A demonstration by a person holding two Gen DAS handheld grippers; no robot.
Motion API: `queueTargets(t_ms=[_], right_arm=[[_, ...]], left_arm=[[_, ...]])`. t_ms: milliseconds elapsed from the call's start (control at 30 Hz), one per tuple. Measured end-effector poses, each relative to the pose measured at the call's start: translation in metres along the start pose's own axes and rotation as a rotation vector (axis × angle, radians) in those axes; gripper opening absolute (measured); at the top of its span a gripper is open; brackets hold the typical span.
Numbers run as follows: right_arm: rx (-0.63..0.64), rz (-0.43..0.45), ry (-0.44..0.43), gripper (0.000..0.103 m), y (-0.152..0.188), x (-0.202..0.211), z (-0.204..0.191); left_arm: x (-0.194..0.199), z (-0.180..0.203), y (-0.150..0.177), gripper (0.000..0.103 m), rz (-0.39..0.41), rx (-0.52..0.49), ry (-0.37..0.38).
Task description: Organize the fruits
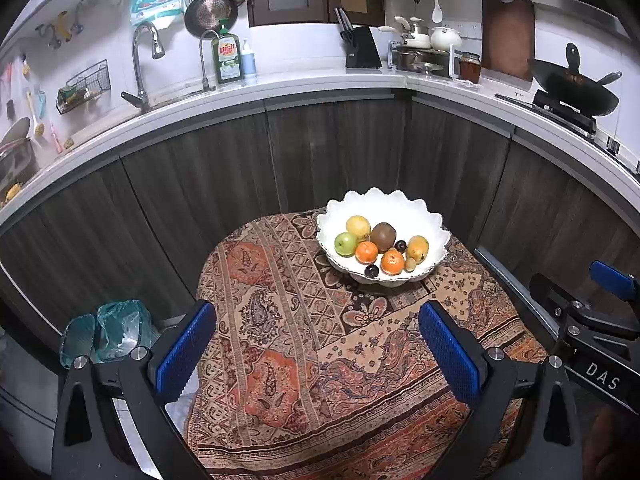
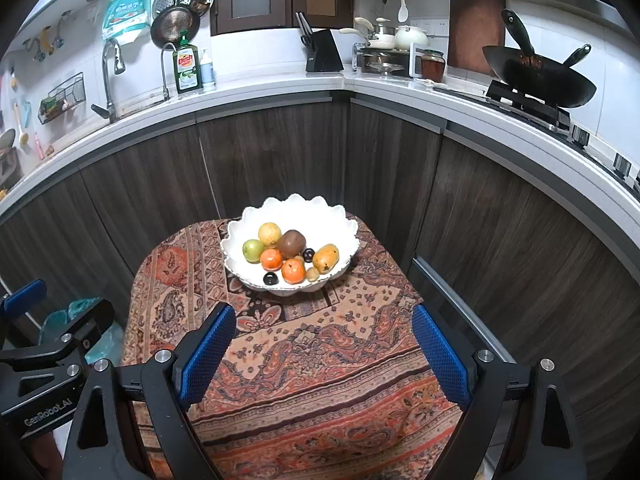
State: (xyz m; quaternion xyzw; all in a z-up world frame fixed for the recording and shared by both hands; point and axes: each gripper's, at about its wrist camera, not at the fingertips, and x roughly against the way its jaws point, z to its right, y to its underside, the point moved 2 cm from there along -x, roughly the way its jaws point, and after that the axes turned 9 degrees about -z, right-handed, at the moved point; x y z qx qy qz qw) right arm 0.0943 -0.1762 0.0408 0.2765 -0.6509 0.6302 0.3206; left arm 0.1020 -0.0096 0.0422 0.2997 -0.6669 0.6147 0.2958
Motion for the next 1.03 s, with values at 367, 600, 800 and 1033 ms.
queueTargets(t_ms=[367, 600, 800, 1033], right_arm=[[-0.001, 0.0, -0.003, 0.091, 0.0012, 0.0007, -0.0021], [-0.004, -0.002, -0.006, 0.091, 0.0013, 0.001, -0.0031], [-0.015, -0.011, -0.006, 0.091, 0.004, -0.0001, -0.0055], [-0.035, -0.023, -0.007, 0.091, 0.0064, -0.0059, -0.0052]], left_arm=[[0.0011, 0.0015, -0.0004, 0.103, 0.003, -0.006, 0.006], [0.0001, 0.0023, 0.0012, 0.103, -0.007, -0.008, 0.007], [-0.0019, 0.0034, 0.0017, 0.103, -0.012, -0.011, 0.005], [-0.0038, 0.0056, 0.0029, 0.103, -0.003, -0.025, 0.002]])
